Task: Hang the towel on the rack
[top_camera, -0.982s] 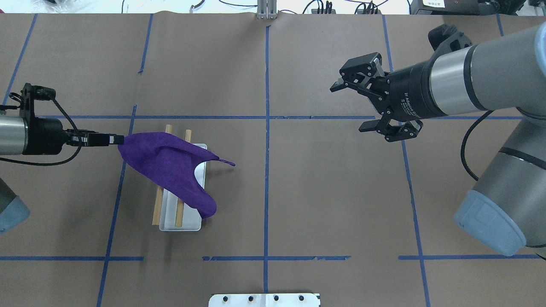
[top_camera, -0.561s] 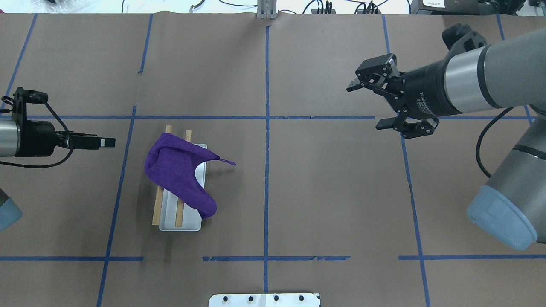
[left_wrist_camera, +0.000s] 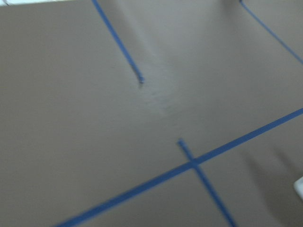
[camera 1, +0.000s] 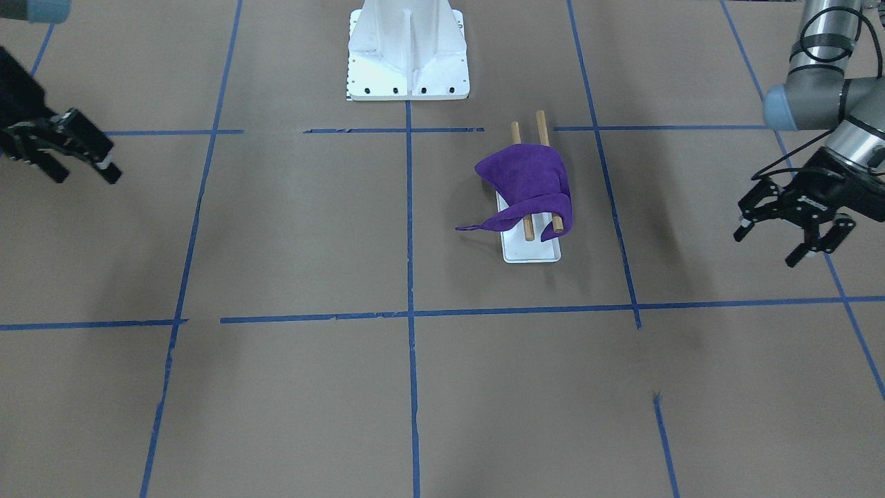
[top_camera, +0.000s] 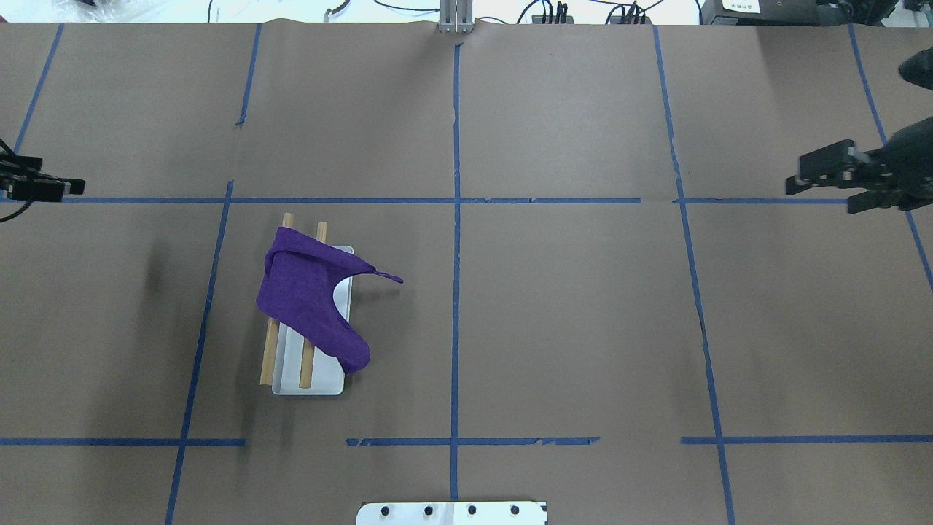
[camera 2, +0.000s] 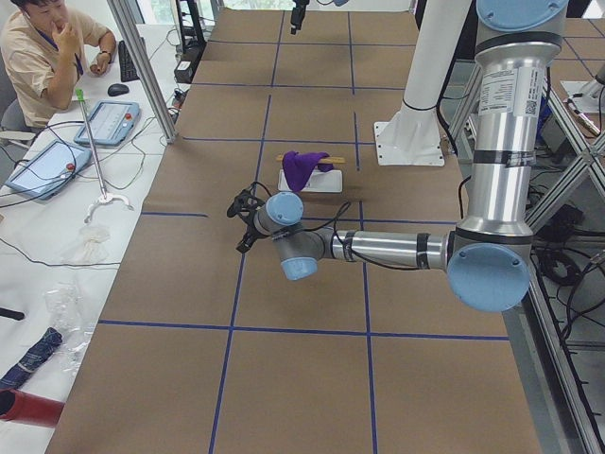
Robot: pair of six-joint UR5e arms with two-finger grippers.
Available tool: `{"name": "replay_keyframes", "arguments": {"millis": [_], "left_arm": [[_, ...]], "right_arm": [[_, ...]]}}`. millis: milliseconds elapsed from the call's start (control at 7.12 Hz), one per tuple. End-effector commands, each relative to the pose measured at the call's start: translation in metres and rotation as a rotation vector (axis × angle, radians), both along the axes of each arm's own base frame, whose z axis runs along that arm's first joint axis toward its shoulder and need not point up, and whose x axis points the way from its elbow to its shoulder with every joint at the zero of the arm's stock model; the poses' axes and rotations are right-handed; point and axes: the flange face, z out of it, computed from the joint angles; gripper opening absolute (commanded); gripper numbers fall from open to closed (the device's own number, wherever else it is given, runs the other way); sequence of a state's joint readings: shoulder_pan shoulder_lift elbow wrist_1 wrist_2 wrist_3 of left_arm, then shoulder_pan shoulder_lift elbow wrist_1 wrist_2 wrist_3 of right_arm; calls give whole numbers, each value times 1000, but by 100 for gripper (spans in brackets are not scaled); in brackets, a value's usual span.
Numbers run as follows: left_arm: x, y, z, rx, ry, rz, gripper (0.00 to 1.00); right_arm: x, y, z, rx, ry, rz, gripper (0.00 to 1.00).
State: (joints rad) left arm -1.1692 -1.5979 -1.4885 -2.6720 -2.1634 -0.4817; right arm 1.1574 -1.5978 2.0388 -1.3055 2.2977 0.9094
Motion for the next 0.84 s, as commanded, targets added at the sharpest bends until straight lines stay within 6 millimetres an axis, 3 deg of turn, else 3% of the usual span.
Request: {"name": "replay_keyframes", "arguments": {"millis": [0,281,421,561,702], "left_arm": [[-97,-28,14,-1,-167,9,100],[-161,-39,-2,-94,-240,1,100],[-169,-30,-23,-209,-252,56,100],[-171,-14,-20,-323,-274,109,100],[-170,13,32,-450,-275,131,100]], "right_arm": [[99,-8,106,116,70,-102,100],[160,-12,188,192,148,-198,100],[175,-10,213,227,171,-305,100],[177,-9,214,242,174,-354,100],[177,-9,213,242,177,-354,100]]}}
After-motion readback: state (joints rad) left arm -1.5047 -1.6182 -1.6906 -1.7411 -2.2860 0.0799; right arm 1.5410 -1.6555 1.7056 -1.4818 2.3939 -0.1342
